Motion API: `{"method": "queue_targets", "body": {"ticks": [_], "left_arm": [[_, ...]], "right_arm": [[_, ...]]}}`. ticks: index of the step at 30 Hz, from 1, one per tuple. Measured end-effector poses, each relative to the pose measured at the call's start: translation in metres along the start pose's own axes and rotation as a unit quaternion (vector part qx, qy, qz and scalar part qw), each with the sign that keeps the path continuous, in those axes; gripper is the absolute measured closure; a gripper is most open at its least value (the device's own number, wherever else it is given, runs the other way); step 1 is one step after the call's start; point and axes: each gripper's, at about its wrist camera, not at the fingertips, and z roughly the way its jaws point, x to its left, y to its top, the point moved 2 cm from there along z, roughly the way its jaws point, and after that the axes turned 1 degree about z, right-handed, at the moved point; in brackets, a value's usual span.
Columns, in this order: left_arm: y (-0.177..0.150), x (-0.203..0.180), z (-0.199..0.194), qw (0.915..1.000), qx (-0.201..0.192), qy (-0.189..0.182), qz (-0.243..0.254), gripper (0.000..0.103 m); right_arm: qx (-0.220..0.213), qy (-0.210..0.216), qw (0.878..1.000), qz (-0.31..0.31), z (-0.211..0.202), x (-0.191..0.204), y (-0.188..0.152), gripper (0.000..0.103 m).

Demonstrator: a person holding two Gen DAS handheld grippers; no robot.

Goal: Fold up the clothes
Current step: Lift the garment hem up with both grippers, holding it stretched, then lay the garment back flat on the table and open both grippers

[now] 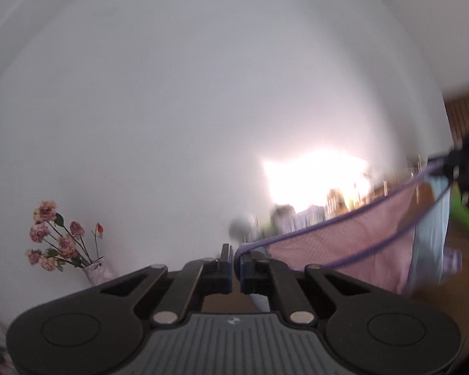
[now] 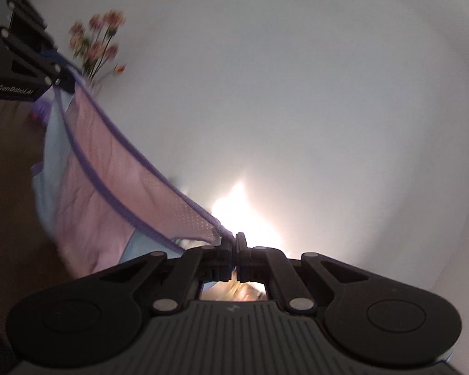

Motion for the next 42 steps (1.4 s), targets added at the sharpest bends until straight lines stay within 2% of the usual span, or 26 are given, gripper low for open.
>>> {"method": "queue_targets", "body": {"ticks": [5, 7, 9, 14, 16, 17, 19, 21, 25, 29, 32, 34, 36, 37, 38, 39, 40, 41, 42], "left_arm": [[0.086, 0.05, 0.009, 0.9951, -0.093, -0.021, -0.027, 0.1], [0.114, 0.063, 0.032, 0.9942, -0.102, -0.02, -0.025, 0.099], [0.13, 0.071, 0.069, 0.9953, -0.091, -0.024, -0.025, 0.099], [0.142, 0.068, 0.159, 0.9982, -0.056, -0.018, -0.014, 0.098], [0.146, 0.07, 0.195, 0.999, -0.038, -0.018, -0.015, 0.098], [0.149, 0.072, 0.211, 0.9993, -0.032, -0.015, -0.013, 0.098], [0.161, 0.077, 0.208, 0.9987, -0.05, -0.001, -0.004, 0.098], [0.173, 0.082, 0.2, 0.9972, -0.073, 0.014, 0.006, 0.098], [0.198, 0.093, 0.183, 0.9916, -0.118, 0.044, 0.026, 0.096], [0.216, 0.099, 0.16, 0.9844, -0.158, 0.065, 0.044, 0.094], [0.184, 0.08, 0.122, 0.9861, -0.147, 0.055, 0.053, 0.09], [0.14, 0.054, 0.099, 0.9912, -0.112, 0.034, 0.061, 0.087], [0.08, 0.022, 0.075, 0.9977, -0.04, -0.022, 0.05, 0.082], [0.045, 0.005, 0.064, 0.9968, 0.009, -0.072, 0.035, 0.075], [0.009, -0.012, 0.054, 0.9903, 0.06, -0.124, 0.019, 0.07], [-0.013, -0.016, 0.049, 0.9822, 0.095, -0.162, -0.008, 0.065], [-0.032, -0.017, 0.045, 0.972, 0.125, -0.195, -0.039, 0.065], [-0.051, -0.017, 0.042, 0.9589, 0.154, -0.228, -0.068, 0.065], [-0.069, -0.017, 0.038, 0.9429, 0.183, -0.26, -0.098, 0.065]], "right_arm": [[-0.062, -0.023, 0.998, 0.001, 0.02, -0.067, 0.074, 0.102], [-0.074, -0.026, 0.997, -0.003, 0.039, -0.088, 0.099, 0.102], [-0.066, 0.001, 0.998, 0.006, 0.077, -0.105, 0.116, 0.102], [-0.021, -0.006, 1.0, -0.022, 0.194, -0.101, 0.118, 0.101], [0.0, 0.006, 1.0, -0.012, 0.231, -0.099, 0.121, 0.101], [-0.005, -0.003, 1.0, -0.016, 0.241, -0.099, 0.127, 0.101], [-0.014, -0.021, 0.999, -0.023, 0.26, -0.1, 0.14, 0.101], [-0.04, -0.033, 0.998, -0.02, 0.258, -0.108, 0.16, 0.101], [-0.094, -0.06, 0.994, -0.01, 0.228, -0.131, 0.194, 0.101], [-0.119, -0.052, 0.991, 0.015, 0.187, -0.146, 0.197, 0.1], [-0.099, -0.019, 0.995, 0.01, 0.157, -0.128, 0.159, 0.099], [-0.046, 0.017, 0.999, -0.005, 0.139, -0.099, 0.11, 0.099], [0.037, 0.092, 0.995, 0.004, 0.121, -0.062, 0.046, 0.096], [0.098, 0.148, 0.984, 0.017, 0.115, -0.041, 0.01, 0.095], [0.155, 0.199, 0.967, 0.029, 0.105, -0.019, -0.021, 0.093], [0.211, 0.249, 0.944, 0.041, 0.096, 0.002, -0.052, 0.092], [0.228, 0.276, 0.933, 0.042, 0.083, 0.014, -0.065, 0.091], [0.244, 0.303, 0.92, 0.043, 0.07, 0.025, -0.077, 0.081], [0.26, 0.329, 0.907, 0.044, 0.057, 0.036, -0.09, 0.062]]}}
